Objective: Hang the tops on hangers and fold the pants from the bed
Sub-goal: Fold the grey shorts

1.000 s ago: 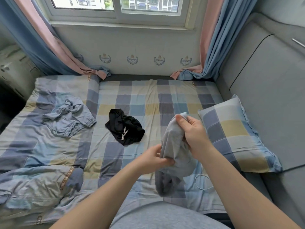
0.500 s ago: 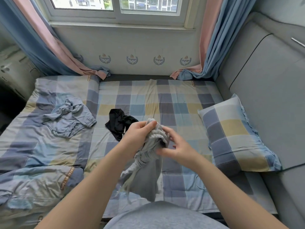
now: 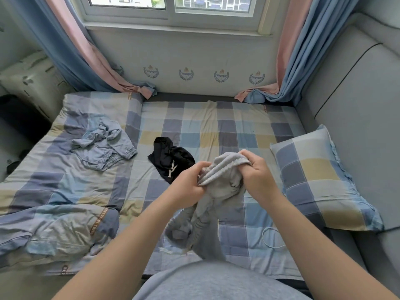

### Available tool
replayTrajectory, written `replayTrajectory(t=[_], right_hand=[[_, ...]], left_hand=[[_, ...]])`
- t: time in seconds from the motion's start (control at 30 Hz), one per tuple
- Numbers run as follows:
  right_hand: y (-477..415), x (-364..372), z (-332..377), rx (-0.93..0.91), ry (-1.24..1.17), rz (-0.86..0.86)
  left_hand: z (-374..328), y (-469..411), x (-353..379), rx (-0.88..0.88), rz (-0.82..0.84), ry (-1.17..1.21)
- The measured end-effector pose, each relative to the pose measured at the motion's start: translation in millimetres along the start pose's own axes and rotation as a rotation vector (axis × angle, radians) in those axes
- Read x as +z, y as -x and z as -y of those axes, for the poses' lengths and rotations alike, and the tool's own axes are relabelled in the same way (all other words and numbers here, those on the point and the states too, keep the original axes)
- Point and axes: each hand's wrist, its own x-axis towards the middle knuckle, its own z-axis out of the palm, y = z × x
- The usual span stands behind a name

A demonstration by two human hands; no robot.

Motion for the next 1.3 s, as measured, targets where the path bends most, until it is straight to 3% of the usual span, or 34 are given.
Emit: replayTrajectory(t=[0.13, 0.27, 0.37, 0.5, 0.57, 0.67, 0.8, 0.97, 1.17, 1.3], right_hand=[[2.5, -5.8, -1.0, 0.076, -0.164, -0.112], [2.4, -26.4, -11.9, 0.165, -0.303, -0.339], [2.4, -45.6, -32.4, 0.213, -0.265, -0.479], [6.3, -63.5, -73.7, 0.357, -0.02, -0.564], [12.1, -66.2, -91.1, 0.392, 0.076, -0.551], [19.5, -64.9, -110.0, 0.447, 0.221, -0.381], [20.1, -61.1, -119.5, 0.457, 0.393, -0.232], [9.3, -70.9, -128.4, 0.48, 0.612, -0.246], [5.6, -88.8, -148.8, 0.542, 0.711, -0.335], [4.1, -102.7, -165.5, 0.716, 0.506, -0.469]], left_hand=[[33.4, 3.2, 18.6, -0.096, -0.132, -0.185], [70.0, 13.6, 26.9, -0.327, -0.235, -0.294], [96.9, 26.0, 26.6, -0.498, -0.247, -0.327], [97.2, 22.9, 22.4, -0.48, -0.29, -0.194], [84.2, 13.5, 18.9, -0.422, -0.336, -0.102], [61.7, -0.7, 12.3, -0.322, -0.369, 0.03], [50.4, -10.5, -5.3, -0.297, -0.424, -0.018], [79.1, -5.2, -37.4, -0.461, -0.419, -0.248], [124.9, 28.0, -58.5, -0.715, -0.355, -0.36], [140.6, 43.2, -65.5, -0.787, -0.35, -0.359]])
